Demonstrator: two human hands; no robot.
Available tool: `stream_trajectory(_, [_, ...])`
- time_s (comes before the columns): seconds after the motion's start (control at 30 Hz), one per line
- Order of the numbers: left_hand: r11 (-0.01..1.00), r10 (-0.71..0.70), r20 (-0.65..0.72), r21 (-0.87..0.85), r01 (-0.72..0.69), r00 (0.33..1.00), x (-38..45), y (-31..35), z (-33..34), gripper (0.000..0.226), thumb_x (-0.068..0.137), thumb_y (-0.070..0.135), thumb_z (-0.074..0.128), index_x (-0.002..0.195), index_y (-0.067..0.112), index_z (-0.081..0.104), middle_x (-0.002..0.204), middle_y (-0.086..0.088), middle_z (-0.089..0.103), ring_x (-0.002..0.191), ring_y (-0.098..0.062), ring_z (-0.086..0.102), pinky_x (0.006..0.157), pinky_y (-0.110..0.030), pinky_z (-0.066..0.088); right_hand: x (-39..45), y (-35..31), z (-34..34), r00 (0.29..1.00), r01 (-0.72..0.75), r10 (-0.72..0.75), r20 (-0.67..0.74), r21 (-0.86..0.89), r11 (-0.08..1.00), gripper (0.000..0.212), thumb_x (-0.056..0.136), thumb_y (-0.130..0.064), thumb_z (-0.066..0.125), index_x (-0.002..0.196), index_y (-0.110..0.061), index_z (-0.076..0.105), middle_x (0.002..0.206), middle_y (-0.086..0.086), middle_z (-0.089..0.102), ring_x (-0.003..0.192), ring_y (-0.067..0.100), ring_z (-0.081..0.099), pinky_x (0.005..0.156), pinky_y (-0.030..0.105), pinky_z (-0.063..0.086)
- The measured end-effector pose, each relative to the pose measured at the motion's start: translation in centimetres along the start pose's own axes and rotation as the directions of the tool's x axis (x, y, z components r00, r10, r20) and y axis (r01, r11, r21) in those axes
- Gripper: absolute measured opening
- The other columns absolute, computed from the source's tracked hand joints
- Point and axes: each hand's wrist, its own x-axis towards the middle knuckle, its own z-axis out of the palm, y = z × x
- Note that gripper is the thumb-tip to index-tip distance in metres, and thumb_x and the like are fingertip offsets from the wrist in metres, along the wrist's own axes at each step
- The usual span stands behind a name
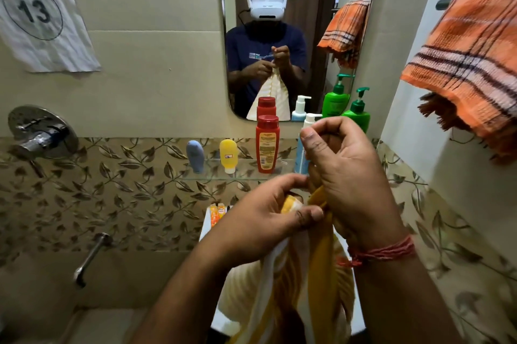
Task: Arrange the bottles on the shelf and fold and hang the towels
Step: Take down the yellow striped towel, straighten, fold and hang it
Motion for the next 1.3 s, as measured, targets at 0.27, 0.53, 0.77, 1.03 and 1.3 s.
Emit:
stream_trajectory(0.27, [0.985, 0.157, -0.128, 0.097, -0.145, 0.979, -0.3, 0.7, -1.3, 0.018, 0.09, 0.037, 0.062, 0.082, 0.022, 0.07, 0.085, -0.003, 0.069, 0.084, -0.023, 0.068, 0.077, -0.048, 0.058, -0.5, 0.1, -1.5, 0.979, 0.138, -0.074, 0.191, -0.353, 0.925, 0.027, 0.084, -0.053, 0.062, 0.09, -0.026, 0.06, 0.08, -0.007, 0.06, 0.076, 0.008, 0.061, 0.064, 0.026, 0.052])
stream_trajectory(0.53, [0.975, -0.055, -0.447, -0.215, -0.048, 0.893, 0.0, -0.4, -3.4, 0.012, 0.084, 0.034, 0.07, 0.086, 0.022, 0.07, 0.085, -0.006, 0.072, 0.081, -0.024, 0.072, 0.071, -0.041, 0.058, -0.9, 0.4, -4.1, 0.885, 0.069, 0.168, 0.433, -0.48, 0.874, 0.025, 0.085, -0.05, 0.062, 0.089, -0.026, 0.065, 0.082, -0.008, 0.066, 0.073, 0.003, 0.064, 0.061, 0.023, 0.055])
stream_trajectory(0.77, [0.974, -0.138, -0.638, -0.228, -0.015, 0.758, 0.0, -1.2, -3.8, 0.009, 0.094, 0.024, 0.065, 0.088, 0.027, 0.069, 0.097, -0.005, 0.072, 0.104, -0.032, 0.068, 0.091, -0.054, 0.057, -1.4, -0.9, -5.8, 0.69, -0.016, 0.395, 0.606, -0.534, 0.846, 0.018, 0.089, -0.037, 0.065, 0.101, -0.024, 0.068, 0.094, -0.005, 0.072, 0.085, 0.007, 0.071, 0.075, 0.029, 0.06])
stream_trajectory(1.03, [0.992, 0.062, -0.503, -0.06, -0.107, 0.862, -0.2, -0.7, -1.5, 0.021, 0.089, 0.047, 0.063, 0.102, 0.031, 0.066, 0.099, 0.005, 0.072, 0.095, -0.017, 0.07, 0.08, -0.038, 0.057, -1.7, 0.3, -0.9, 0.906, -0.296, 0.216, 0.363, 0.181, 0.938, 0.013, 0.098, -0.012, 0.054, 0.088, -0.006, 0.059, 0.067, 0.007, 0.065, 0.06, 0.02, 0.067, 0.054, 0.034, 0.056])
stream_trajectory(1.3, [0.991, 0.013, -0.268, 0.135, 0.024, 0.963, -1.8, 0.1, -0.7, 0.059, 0.071, 0.073, 0.067, 0.11, 0.029, 0.063, 0.091, 0.013, 0.075, 0.081, 0.002, 0.069, 0.068, -0.018, 0.053, -1.7, 1.5, 1.5, 0.948, -0.278, 0.313, 0.061, 0.636, 0.72, 0.004, 0.1, -0.004, 0.049, 0.101, -0.001, 0.051, 0.075, 0.02, 0.071, 0.071, 0.034, 0.074, 0.064, 0.04, 0.062])
